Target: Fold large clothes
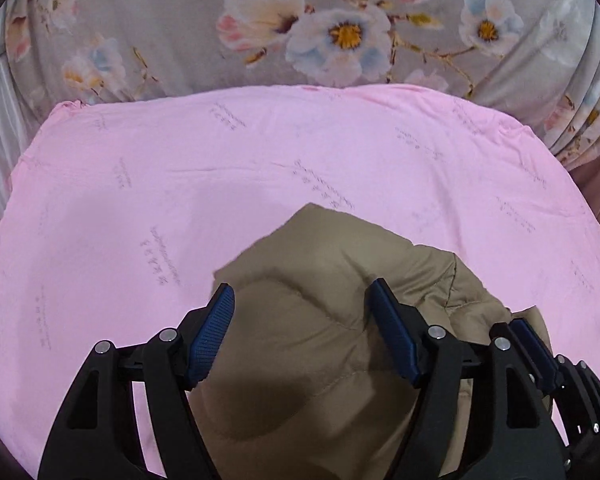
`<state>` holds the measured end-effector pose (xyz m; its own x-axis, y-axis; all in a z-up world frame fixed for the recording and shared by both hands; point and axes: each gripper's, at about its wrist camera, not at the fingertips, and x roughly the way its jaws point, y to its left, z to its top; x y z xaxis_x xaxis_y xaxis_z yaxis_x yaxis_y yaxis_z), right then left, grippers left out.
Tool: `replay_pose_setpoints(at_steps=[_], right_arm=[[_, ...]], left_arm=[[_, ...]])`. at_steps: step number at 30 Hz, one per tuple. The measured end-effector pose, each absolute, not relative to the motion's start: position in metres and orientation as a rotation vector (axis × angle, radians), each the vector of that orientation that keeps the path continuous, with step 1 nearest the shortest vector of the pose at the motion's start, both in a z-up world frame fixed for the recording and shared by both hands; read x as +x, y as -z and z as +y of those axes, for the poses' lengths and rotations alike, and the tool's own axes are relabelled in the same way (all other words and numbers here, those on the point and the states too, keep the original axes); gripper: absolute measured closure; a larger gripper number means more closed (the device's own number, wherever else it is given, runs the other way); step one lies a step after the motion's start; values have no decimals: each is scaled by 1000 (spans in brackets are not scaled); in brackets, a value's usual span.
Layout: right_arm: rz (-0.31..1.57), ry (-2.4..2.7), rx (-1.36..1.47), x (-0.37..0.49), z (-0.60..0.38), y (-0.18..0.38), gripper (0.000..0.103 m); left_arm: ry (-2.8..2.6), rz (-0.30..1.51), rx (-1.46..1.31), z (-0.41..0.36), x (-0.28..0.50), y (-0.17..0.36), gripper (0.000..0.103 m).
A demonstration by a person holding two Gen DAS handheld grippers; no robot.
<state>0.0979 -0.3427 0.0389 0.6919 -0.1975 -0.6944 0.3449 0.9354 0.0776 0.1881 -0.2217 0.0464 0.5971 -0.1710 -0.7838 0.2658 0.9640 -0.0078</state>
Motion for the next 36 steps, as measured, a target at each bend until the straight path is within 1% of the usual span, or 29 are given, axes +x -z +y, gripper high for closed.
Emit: replay_pose_setpoints(at_steps=[6,14,36], right_arm=[[803,271,330,100,-367,-4,94],[816,245,376,107,-374,18,94],[811,237,432,110,-384,31,96]], left_arm=[[256,890,161,-243,189,-21,30],[237,849,208,-254,186,-3,27],[188,804,244,-266,185,16,25]])
